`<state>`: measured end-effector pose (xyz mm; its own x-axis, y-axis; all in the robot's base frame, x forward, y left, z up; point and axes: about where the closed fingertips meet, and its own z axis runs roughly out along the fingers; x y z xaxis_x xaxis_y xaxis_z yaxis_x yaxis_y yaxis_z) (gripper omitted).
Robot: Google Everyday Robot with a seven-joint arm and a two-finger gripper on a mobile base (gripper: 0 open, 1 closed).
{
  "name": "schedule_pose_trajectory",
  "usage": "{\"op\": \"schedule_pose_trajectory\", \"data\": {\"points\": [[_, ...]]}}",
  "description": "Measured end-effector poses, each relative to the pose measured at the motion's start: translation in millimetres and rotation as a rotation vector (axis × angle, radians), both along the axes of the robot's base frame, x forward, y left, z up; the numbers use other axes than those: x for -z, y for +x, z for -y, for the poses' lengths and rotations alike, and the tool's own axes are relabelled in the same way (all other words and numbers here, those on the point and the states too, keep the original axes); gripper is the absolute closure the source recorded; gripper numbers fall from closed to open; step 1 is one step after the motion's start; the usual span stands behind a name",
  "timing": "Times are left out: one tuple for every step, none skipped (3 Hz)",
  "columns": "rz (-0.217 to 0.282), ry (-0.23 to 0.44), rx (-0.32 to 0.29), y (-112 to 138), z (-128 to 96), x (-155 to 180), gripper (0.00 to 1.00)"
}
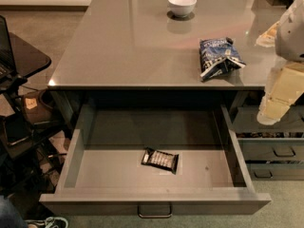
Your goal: Pick rxbar chocolate from top drawer and place on counter
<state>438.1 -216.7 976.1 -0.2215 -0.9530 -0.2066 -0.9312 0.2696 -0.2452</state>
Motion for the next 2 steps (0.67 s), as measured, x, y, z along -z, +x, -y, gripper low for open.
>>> {"op": "schedule_pose_trajectory", "data": {"points": [[0.000,0.000,0.000,0.0,0.0,0.1,0.00],[-0.006,0.023,-0.011,-1.7,-0.4,16.0,0.00]]}}
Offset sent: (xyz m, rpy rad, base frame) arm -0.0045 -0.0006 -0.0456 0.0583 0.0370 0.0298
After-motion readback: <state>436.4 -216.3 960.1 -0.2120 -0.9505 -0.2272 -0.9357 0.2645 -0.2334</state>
